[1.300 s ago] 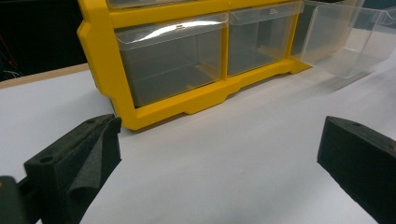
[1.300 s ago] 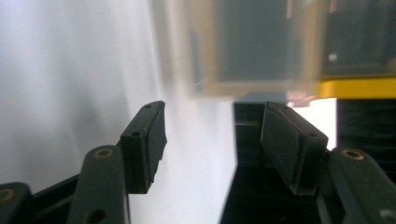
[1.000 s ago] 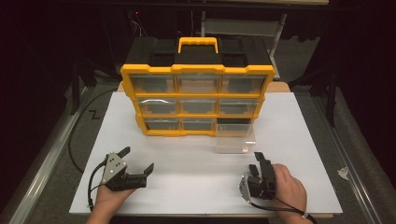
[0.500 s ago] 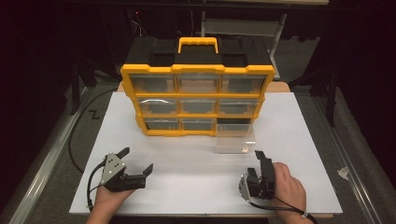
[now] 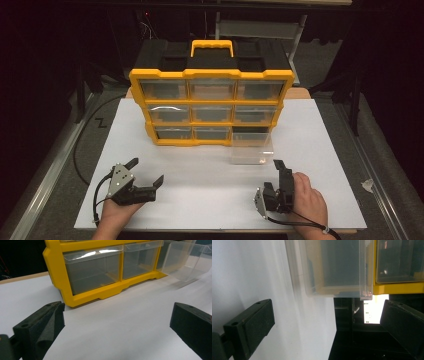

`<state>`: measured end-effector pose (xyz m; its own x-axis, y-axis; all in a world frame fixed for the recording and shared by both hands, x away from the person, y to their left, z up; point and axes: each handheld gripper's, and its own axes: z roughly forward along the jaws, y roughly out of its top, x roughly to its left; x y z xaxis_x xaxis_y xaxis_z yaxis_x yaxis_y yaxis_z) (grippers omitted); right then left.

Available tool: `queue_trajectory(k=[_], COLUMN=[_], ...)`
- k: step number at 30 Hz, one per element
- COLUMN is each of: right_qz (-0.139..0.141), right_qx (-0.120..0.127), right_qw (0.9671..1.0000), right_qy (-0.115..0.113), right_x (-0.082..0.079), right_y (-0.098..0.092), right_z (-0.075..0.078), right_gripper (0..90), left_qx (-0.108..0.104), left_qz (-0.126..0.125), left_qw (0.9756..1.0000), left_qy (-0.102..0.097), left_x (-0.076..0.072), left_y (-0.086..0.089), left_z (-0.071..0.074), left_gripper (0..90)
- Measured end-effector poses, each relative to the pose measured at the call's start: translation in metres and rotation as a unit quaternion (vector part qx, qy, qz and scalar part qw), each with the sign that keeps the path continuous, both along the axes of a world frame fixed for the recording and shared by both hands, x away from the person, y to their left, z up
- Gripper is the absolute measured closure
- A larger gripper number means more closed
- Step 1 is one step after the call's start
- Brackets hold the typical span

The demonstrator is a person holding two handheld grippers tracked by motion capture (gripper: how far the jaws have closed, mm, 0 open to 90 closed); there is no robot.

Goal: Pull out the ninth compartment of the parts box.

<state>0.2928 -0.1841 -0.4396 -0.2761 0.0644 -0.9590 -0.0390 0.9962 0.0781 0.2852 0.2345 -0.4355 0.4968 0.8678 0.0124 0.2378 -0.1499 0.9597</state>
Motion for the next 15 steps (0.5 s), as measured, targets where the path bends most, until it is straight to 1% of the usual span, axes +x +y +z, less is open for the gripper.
queue_trajectory(k=[3,7,9,11,13,14,15], right_qz=[-0.001,-0.014,-0.021,-0.026,-0.032,-0.035,-0.038], right_qx=[0.015,0.038,0.065,0.076,0.111,0.116,0.128], right_qw=[0.9999,0.9991,0.9976,0.9966,0.9928,0.992,0.9902], right_qy=[0.004,0.011,0.016,0.017,0.032,0.035,0.042], right_x=[0.001,0.005,0.007,0.008,0.01,0.01,0.011], right_y=[-0.001,-0.004,-0.006,-0.007,-0.01,-0.011,-0.012], right_z=[0.0,0.0,0.001,0.001,0.002,0.003,0.003], right_gripper=[0.9,1.0,1.0,1.0,1.0,1.0,1.0], left_qx=[0.001,-0.001,-0.002,-0.001,0.0,0.001,0.002], left_qz=[-0.002,0.0,0.003,0.003,0.003,0.003,0.003], left_qw=[1.0,1.0,1.0,1.0,1.0,1.0,1.0], left_qy=[0.003,-0.001,-0.001,-0.001,-0.001,-0.002,-0.003], left_x=[0.001,0.002,0.002,0.002,0.002,0.001,0.001], left_y=[-0.001,0.0,0.001,0.002,0.001,0.001,0.001], left_z=[-0.001,0.0,0.0,0.0,0.0,0.0,0.0], left_gripper=[0.2,0.2,0.2,0.2,0.2,0.2,0.2])
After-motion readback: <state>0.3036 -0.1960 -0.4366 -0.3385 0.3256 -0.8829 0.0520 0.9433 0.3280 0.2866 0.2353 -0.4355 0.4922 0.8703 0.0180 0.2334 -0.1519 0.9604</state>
